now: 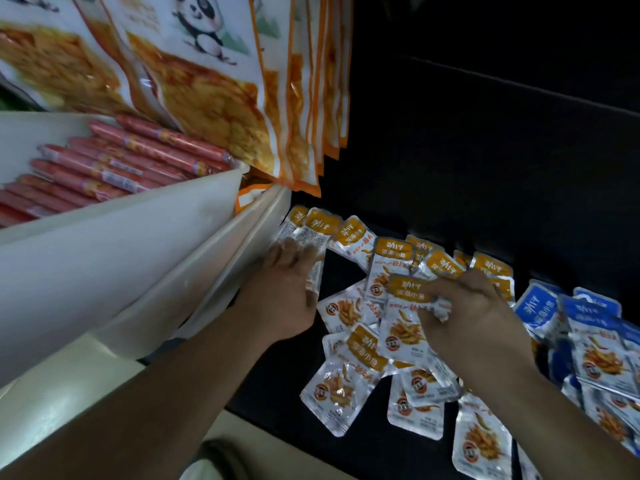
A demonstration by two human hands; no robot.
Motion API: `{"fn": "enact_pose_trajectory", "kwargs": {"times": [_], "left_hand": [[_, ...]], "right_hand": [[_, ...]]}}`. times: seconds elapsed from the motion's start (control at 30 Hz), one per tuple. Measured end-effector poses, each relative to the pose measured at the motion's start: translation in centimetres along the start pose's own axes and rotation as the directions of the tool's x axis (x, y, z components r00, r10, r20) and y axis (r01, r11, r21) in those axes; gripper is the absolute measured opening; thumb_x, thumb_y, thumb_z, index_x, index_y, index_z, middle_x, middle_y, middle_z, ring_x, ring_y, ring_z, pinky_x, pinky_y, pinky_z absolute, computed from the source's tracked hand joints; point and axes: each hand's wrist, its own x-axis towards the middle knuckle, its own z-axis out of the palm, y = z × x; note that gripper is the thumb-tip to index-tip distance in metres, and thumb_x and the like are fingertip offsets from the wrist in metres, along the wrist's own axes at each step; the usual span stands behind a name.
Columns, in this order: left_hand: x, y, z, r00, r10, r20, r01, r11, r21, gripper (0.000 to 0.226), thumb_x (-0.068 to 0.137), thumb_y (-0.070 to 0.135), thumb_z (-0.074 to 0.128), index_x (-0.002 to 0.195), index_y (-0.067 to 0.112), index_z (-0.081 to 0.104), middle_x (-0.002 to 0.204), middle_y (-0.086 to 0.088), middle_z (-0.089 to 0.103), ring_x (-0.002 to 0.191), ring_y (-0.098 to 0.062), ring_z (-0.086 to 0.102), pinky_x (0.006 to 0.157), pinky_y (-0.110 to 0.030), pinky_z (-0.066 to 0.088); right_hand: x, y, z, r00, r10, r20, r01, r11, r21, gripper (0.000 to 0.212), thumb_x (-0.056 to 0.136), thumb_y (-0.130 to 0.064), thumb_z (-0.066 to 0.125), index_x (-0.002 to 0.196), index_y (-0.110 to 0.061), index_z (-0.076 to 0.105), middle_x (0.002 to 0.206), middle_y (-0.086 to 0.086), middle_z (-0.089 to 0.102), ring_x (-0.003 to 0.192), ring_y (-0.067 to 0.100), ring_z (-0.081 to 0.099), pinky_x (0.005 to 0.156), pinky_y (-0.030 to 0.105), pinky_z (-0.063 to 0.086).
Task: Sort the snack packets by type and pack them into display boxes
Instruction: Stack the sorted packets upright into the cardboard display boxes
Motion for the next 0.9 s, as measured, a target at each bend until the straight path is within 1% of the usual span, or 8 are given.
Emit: {"fn": "enact_pose_trajectory", "kwargs": {"times": [0.1,0.27,0.4,0.53,0.63,0.7,0.8,0.9], "left_hand": [[-1.4,0.3,1.2,0.999,-0.022,-0.031,0.023,0.999,0.032,0.076,0.095,0.052,0.026,0.164,0.024,0.011,0.172,-0.014,0.011,0.159,-0.034,0.005,0.128,-0.051,0.018],[-5.7,1.4,2.6,0.990,-0.077,-0.120,0.072,0.997,-0.042,0.069,0.099,0.052,0.023,0.159,0.019,0.031,0.166,-0.016,0.028,0.156,-0.037,0.020,0.125,-0.050,0.028],[-6.8,1.7,2.4,0.984,-0.080,-0.157,0.071,0.996,-0.062,0.061,0.094,0.064,0.051,0.141,0.025,0.051,0.155,-0.007,0.046,0.149,-0.031,0.036,0.115,-0.044,0.045],[-7.3,2.4,1.4,0.984,-0.098,-0.148,0.083,0.991,-0.104,0.047,0.099,0.051,0.052,0.140,0.029,0.046,0.159,0.002,0.042,0.151,-0.022,0.035,0.111,-0.034,0.048],[-7.9,2.5,1.2,0.969,-0.081,-0.232,0.044,0.986,-0.159,0.029,0.095,0.035,0.052,0.119,0.024,0.064,0.129,0.003,0.067,0.119,-0.019,0.065,0.085,-0.029,0.059],[-8.5,2.4,0.9,0.947,-0.083,-0.309,0.027,0.983,-0.183,0.024,0.091,0.030,0.052,0.104,0.020,0.071,0.099,0.002,0.075,0.083,-0.018,0.073,0.061,-0.025,0.055],[-9.5,2.3,-0.7,0.878,-0.160,-0.452,0.087,0.980,-0.178,0.016,0.089,0.015,0.060,0.100,0.014,0.072,0.061,0.002,0.063,0.044,-0.019,0.055,0.044,-0.019,0.027],[-10.6,3.3,-2.9,0.815,-0.305,-0.492,0.078,0.900,-0.428,0.025,0.103,0.022,0.045,0.101,0.021,0.070,0.060,0.006,0.060,0.045,-0.008,0.047,0.042,-0.015,0.028]], "right_hand": [[-0.2,-0.2,0.5,0.993,-0.078,-0.085,0.080,0.996,0.028,0.028,0.079,-0.021,0.086,0.107,-0.023,0.079,0.112,0.000,0.059,0.107,0.033,0.061,0.078,0.043,0.057],[-0.8,-2.2,0.9,0.988,-0.146,-0.040,0.151,0.937,0.315,0.017,0.085,-0.024,0.079,0.102,-0.027,0.078,0.113,-0.015,0.064,0.109,0.013,0.065,0.083,0.032,0.054],[-1.5,-2.8,1.0,0.995,-0.094,0.031,0.072,0.898,0.433,0.015,0.090,-0.026,0.075,0.104,-0.031,0.076,0.115,-0.021,0.064,0.112,0.005,0.062,0.092,0.027,0.052],[-2.0,-3.6,0.2,0.991,-0.068,0.117,-0.004,0.851,0.525,0.014,0.093,-0.030,0.072,0.103,-0.038,0.073,0.116,-0.029,0.064,0.112,-0.013,0.056,0.089,0.002,0.040],[-2.4,-4.3,-0.3,0.984,-0.036,0.177,-0.077,0.802,0.592,0.016,0.094,-0.029,0.072,0.100,-0.043,0.073,0.112,-0.034,0.066,0.108,-0.022,0.054,0.084,-0.004,0.038],[-2.6,-4.9,-0.6,0.973,-0.013,0.232,-0.149,0.733,0.664,0.017,0.094,-0.027,0.073,0.097,-0.043,0.075,0.104,-0.034,0.069,0.102,-0.019,0.059,0.083,0.001,0.045],[-2.9,-5.9,-0.9,0.944,0.038,0.327,-0.282,0.605,0.745,0.019,0.094,-0.021,0.073,0.091,-0.038,0.080,0.094,-0.024,0.076,0.091,-0.005,0.071,0.083,0.016,0.058],[-3.1,-6.9,-0.8,0.897,0.064,0.438,-0.412,0.480,0.775,0.014,0.093,-0.025,0.075,0.101,-0.035,0.080,0.097,-0.011,0.079,0.094,0.009,0.076,0.096,0.040,0.059]]}}
